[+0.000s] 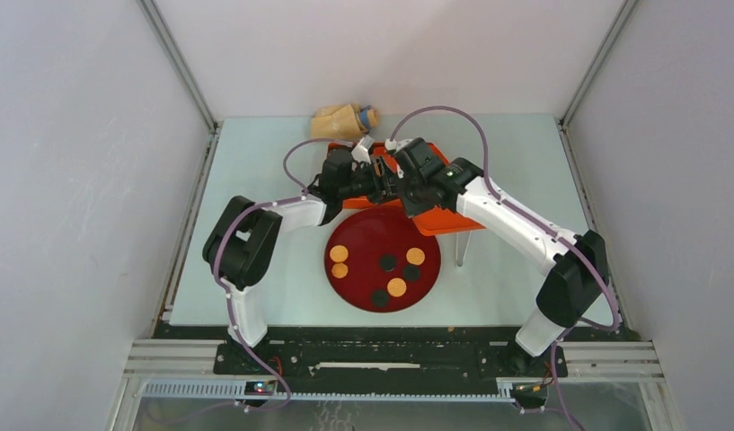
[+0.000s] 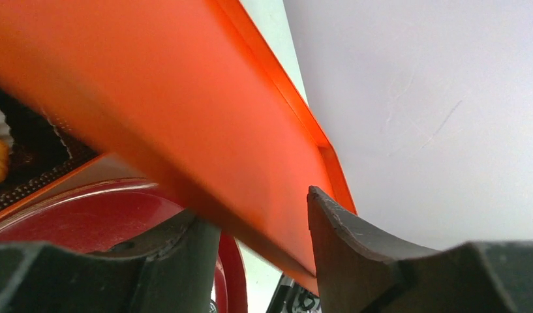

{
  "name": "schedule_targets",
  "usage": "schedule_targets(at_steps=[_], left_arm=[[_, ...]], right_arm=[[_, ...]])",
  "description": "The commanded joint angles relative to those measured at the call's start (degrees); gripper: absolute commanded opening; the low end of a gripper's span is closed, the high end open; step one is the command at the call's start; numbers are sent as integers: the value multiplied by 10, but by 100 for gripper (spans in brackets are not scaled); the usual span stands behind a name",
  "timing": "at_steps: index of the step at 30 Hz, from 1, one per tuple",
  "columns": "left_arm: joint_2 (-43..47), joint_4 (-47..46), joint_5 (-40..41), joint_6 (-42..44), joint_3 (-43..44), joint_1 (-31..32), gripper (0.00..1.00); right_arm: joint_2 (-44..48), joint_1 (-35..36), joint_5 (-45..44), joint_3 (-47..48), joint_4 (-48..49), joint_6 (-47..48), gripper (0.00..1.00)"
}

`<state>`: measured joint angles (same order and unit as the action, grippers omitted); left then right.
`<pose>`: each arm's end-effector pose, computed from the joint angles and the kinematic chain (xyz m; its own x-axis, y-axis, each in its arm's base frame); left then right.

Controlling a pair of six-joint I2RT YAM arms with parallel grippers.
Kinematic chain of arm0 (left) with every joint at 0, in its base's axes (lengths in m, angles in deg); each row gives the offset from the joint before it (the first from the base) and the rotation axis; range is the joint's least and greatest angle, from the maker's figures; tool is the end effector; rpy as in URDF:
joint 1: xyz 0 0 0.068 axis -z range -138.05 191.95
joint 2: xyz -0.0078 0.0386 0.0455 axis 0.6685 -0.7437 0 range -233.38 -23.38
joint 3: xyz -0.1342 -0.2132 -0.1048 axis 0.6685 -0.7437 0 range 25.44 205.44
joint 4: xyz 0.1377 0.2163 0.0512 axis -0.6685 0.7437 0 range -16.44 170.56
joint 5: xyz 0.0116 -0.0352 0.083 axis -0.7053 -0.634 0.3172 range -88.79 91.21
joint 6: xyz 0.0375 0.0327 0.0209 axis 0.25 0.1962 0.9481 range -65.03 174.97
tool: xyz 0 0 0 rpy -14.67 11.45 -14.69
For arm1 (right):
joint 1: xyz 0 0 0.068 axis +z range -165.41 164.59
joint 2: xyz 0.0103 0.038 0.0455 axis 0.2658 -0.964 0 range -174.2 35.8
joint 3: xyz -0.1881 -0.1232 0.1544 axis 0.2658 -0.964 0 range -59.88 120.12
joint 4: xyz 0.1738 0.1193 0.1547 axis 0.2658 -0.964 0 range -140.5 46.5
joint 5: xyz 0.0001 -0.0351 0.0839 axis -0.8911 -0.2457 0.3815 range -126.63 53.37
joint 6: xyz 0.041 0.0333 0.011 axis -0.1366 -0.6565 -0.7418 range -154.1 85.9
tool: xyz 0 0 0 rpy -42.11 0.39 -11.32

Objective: Pack the cookies

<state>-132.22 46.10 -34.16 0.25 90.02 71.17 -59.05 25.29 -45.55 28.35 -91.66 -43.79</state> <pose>0.3575 -0.2236 0.2055 -0.8654 -0.2786 -0.4165 0.3035 0.3699 -0.8781 0.2732 0.2278 0.3186 -0.7076 -0.3892 -0.5897 -0.4639 0.8855 -0.0278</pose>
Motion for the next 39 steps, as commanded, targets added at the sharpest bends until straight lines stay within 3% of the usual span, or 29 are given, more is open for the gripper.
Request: schedule_targets(at_steps=[1, 3, 6, 8, 13, 15, 22, 26, 31, 39], left_arm=[[-8, -22, -12, -6, 25, 3, 53], [-9, -22, -14, -7, 23, 3, 45], [-8, -22, -19, -9, 23, 4, 15], [-2, -22, -20, -10, 20, 4, 1], [28, 29, -5, 12, 18, 3, 0], [35, 58, 0, 25, 23, 1, 0], [53, 181, -5, 33, 79, -53, 0], [76, 289, 5, 62, 152, -84, 0], [66, 314, -36, 27, 217, -108, 0], [59, 354, -95, -18, 272, -119, 0]], right_arm=[[33, 30, 31, 13, 21, -9, 0], [31, 33, 31, 15, 23, -7, 0], [23, 34, 32, 23, 22, -6, 0], [19, 35, 27, 25, 20, -7, 0], [20, 39, -53, 22, 17, -5, 3], [26, 43, -88, 20, 16, -1, 10], [55, 112, -261, -15, 24, 20, 50], [80, 160, -284, -60, 64, 52, 59], [110, 198, -272, -103, 102, 94, 66], [115, 247, -366, -143, 190, 158, 67]])
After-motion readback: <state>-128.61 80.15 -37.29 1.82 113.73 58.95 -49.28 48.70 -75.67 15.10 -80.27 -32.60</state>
